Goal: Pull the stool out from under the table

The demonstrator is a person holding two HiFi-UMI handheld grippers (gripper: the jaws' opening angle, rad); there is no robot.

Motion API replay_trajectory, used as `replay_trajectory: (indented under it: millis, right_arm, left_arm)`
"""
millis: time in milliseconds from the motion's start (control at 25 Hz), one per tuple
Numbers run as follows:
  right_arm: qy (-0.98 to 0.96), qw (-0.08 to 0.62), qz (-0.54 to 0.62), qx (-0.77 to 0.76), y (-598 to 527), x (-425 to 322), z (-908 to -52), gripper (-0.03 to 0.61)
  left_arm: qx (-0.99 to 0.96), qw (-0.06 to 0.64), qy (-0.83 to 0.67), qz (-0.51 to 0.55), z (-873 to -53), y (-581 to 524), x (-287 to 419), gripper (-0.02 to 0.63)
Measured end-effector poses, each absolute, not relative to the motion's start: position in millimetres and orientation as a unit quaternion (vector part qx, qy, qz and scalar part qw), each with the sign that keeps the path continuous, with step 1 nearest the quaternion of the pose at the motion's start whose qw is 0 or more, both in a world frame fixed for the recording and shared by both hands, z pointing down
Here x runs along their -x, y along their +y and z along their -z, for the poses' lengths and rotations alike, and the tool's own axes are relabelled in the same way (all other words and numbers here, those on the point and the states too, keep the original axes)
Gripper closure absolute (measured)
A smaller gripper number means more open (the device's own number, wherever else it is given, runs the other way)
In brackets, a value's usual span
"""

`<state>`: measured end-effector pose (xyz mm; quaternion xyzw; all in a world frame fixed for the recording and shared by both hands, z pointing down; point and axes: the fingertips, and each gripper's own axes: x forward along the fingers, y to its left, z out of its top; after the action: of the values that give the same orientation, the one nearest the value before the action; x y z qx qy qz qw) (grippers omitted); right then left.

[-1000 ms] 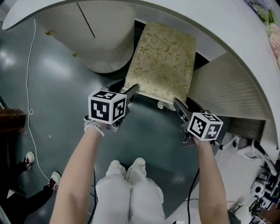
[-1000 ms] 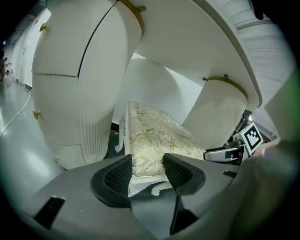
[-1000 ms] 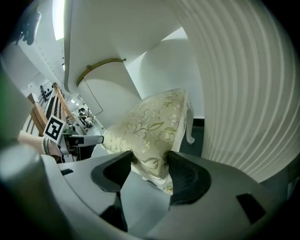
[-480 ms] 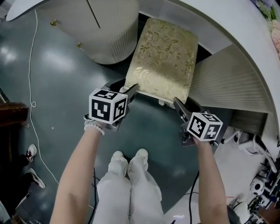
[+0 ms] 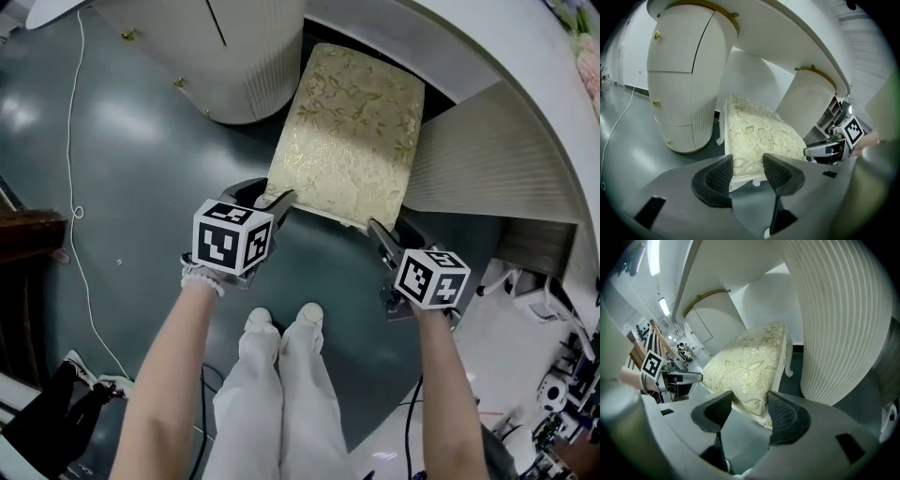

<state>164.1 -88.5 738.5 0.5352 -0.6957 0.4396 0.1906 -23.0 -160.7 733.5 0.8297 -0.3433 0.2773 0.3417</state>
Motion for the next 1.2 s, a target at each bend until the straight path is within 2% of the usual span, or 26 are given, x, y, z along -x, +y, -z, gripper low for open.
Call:
replay_trajectory:
  millis: [720, 1200]
  right_arm:
    - [-0.69, 0.219, -0.446, -0.526, 8.8, -116.1, -737.3, 0.318]
    - [-0.673, 0.24, -0.481, -0.507, 13.9, -115.1, -737.9, 0.321]
  left_arm:
    - [-0.821, 0.354, -0.342, -0.29, -733.9, -59.3, 70.7, 0.396]
    - [-0.801, 0.376, -0.328, -0.331, -733.6, -55.4, 70.3, 0.399]
